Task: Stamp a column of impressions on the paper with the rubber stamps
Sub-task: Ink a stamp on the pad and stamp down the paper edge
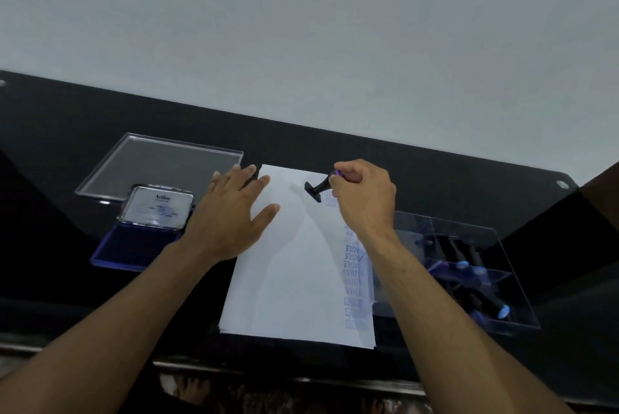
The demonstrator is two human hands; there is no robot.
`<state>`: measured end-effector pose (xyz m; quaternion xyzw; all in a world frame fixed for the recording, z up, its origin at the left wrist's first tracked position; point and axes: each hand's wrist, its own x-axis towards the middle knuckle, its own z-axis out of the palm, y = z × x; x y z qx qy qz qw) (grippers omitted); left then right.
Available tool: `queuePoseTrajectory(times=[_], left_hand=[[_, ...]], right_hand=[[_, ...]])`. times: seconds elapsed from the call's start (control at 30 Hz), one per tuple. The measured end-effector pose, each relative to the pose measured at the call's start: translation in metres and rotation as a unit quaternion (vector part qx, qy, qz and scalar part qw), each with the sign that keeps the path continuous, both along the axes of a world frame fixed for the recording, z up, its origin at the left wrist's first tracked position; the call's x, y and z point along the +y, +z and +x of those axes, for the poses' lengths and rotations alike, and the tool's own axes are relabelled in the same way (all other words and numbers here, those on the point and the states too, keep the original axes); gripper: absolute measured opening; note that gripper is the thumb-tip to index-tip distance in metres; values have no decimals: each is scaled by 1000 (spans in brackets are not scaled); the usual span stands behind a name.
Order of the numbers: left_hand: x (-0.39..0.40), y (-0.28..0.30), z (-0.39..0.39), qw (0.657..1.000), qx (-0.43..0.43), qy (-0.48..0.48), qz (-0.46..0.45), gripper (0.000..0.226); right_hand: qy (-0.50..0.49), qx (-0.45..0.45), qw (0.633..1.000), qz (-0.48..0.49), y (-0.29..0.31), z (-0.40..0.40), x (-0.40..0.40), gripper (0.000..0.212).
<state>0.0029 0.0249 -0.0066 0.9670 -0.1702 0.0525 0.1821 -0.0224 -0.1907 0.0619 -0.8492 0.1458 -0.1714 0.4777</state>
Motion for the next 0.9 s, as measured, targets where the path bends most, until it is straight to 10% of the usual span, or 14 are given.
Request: queuePoseTrajectory(times=[0.9], left_hand=[[203,-27,-106,987,4,158,-22,77]], right_hand=[[267,-2,953,-142,-4,-50,220,21]])
